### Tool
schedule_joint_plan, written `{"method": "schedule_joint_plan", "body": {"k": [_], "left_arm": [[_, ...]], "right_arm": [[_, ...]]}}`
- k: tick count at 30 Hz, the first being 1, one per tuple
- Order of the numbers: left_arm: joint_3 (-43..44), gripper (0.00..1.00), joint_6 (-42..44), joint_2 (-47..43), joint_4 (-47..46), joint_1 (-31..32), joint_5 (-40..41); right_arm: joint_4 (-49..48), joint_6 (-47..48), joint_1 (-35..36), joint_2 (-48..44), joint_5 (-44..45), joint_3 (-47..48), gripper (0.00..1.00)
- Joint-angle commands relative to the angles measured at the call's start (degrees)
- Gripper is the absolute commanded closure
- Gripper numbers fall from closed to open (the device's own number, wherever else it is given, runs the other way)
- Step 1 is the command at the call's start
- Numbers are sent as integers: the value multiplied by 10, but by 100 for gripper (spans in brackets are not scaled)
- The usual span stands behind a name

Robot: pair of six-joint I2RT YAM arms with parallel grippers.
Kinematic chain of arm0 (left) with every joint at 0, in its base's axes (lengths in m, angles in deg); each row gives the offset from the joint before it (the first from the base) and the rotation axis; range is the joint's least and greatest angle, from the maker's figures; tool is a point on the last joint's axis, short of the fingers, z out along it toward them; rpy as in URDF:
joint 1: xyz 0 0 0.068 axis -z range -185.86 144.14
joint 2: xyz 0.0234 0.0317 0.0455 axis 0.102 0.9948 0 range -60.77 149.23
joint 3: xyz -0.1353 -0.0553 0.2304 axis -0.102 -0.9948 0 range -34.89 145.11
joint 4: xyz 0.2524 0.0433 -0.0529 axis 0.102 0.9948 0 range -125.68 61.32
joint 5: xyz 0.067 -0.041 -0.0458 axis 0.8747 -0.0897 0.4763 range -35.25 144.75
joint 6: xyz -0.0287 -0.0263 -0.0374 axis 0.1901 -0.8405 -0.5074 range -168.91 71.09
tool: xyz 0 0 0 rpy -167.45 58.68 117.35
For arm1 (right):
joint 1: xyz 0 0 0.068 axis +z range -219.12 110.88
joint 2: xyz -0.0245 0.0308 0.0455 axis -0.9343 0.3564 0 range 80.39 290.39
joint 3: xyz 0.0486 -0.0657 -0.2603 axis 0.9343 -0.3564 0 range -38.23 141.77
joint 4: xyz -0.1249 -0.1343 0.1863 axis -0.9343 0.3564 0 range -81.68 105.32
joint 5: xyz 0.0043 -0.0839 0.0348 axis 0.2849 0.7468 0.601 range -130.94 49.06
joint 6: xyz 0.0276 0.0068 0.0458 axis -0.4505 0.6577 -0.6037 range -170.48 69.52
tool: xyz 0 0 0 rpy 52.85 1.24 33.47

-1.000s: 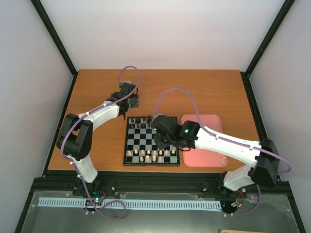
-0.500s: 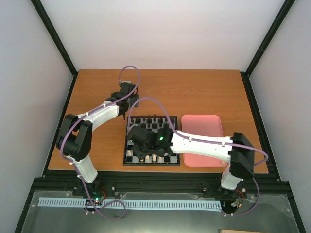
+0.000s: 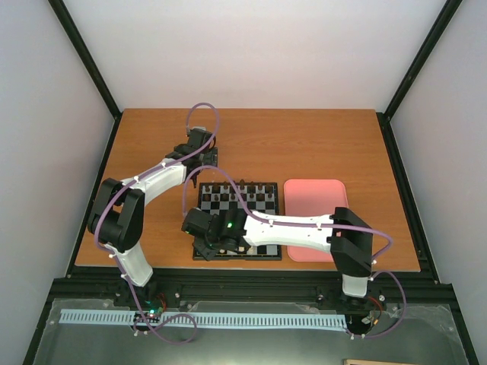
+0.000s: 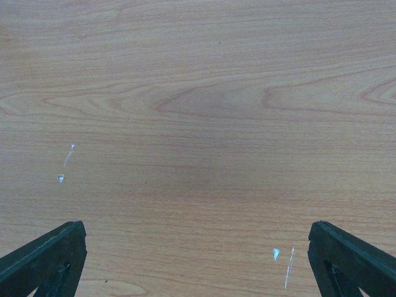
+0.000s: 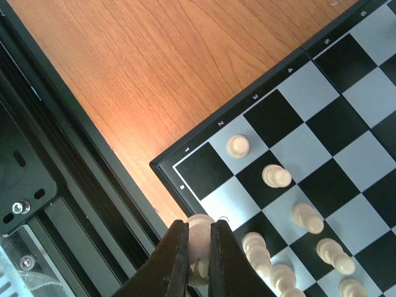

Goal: Set up the chess pieces on the board
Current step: Place the chess piece on the chessboard.

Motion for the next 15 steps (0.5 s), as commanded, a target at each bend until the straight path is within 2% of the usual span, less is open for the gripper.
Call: {"method": "schedule_joint_plan", "body": {"k": [1,6,15], "left_arm": [[7,0,3,-17,-2,4,-2],[6,0,3,-16,-3,4,1],[6,0,3,-17,-3,4,5]], "right_arm": [[17,3,7,26,15,30,97],[40,-7,7,49,53,50,97],[34,-1,6,62,44,47,97]]}}
